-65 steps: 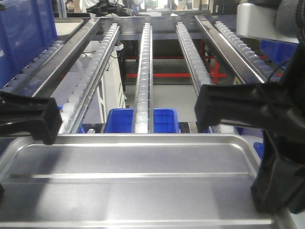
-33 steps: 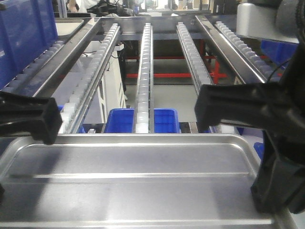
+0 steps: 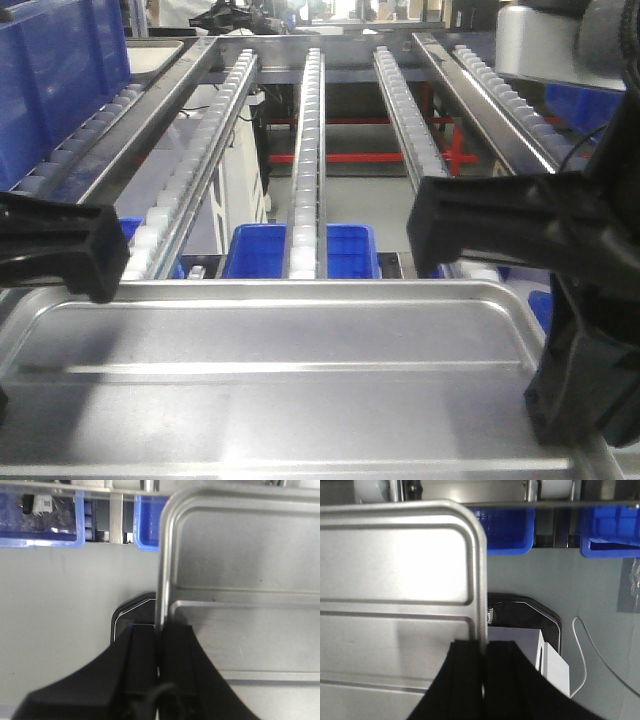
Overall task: Grab silver tray and stack on right shelf
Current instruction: 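Hold the tray in both grippers while the base drives to the other shelf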
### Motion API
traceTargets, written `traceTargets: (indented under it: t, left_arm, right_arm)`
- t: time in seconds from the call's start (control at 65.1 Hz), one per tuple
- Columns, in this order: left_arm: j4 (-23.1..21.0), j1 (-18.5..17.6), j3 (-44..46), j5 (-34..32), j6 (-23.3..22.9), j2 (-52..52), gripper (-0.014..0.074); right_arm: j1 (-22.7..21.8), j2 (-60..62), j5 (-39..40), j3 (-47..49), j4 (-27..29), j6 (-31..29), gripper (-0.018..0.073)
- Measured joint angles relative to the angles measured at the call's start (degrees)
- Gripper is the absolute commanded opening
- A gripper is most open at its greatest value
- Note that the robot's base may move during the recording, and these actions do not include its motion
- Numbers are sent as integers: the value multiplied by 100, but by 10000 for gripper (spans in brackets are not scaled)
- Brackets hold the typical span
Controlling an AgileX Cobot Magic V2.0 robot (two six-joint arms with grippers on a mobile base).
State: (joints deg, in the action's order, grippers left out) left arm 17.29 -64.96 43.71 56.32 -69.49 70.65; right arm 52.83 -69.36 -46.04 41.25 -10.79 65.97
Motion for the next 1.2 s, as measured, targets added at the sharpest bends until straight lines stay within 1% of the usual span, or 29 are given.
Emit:
traceTargets:
  t: [1.198]
  left_arm:
    - [-32,-3,0,-43,0,-14,-101]
  right_arm:
    - [9,0,-140,0,19,0,71]
